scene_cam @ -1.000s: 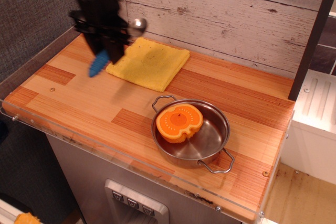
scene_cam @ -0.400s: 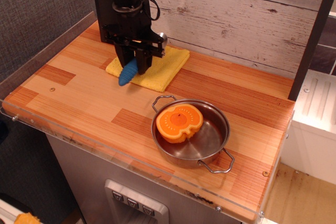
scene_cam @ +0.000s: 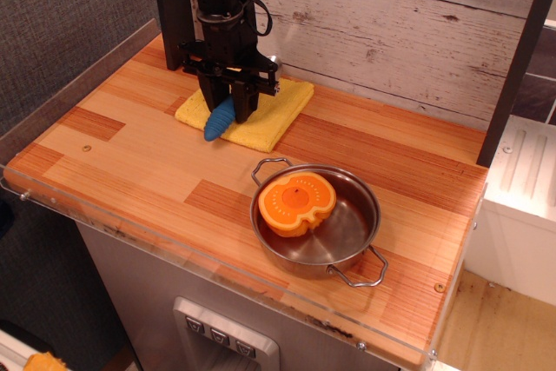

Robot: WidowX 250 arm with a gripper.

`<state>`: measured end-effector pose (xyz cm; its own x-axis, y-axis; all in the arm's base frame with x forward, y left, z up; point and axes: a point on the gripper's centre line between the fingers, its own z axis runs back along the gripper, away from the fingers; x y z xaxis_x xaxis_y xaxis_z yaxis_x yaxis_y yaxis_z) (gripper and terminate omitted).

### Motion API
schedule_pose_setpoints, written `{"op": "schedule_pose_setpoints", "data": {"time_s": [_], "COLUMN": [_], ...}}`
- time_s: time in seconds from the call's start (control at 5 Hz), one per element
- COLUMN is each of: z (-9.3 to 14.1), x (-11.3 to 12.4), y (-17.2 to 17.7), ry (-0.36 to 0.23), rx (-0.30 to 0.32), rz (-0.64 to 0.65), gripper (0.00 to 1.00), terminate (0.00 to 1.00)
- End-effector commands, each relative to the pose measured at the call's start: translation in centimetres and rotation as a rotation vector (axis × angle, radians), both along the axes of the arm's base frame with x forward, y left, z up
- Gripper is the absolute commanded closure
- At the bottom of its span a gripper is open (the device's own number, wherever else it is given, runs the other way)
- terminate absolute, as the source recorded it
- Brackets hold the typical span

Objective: Put the blue spoon onto the yellow cloth

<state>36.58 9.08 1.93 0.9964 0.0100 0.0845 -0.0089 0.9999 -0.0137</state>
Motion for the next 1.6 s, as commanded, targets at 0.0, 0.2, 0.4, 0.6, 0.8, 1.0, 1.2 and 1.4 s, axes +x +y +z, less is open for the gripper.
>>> {"op": "schedule_pose_setpoints", "data": {"time_s": [0.0,0.2,0.4,0.6,0.8,1.0,1.2,1.4], "z": [2.8,4.4,6.9,8.2,8.4,8.3,8.0,8.0], "x": [0.7,0.3,-1.9,-5.2,-6.9,-7.6,-8.0,-8.0], "y": [-0.1,-0.2,0.0,0.9,1.6,1.8,1.8,1.8], "ry": [-0.056,-0.080,-0.110,-0.105,-0.087,-0.075,-0.063,-0.063], "rx": [0.014,0.011,0.015,0.041,0.040,0.028,0.029,0.029], "rz": [-0.021,-0.033,-0.044,-0.054,-0.049,-0.059,-0.057,-0.057], "gripper": [0.00,0.00,0.00,0.00,0.00,0.00,0.00,0.00], "terminate": [0.00,0.00,0.00,0.00,0.00,0.00,0.00,0.00]}}
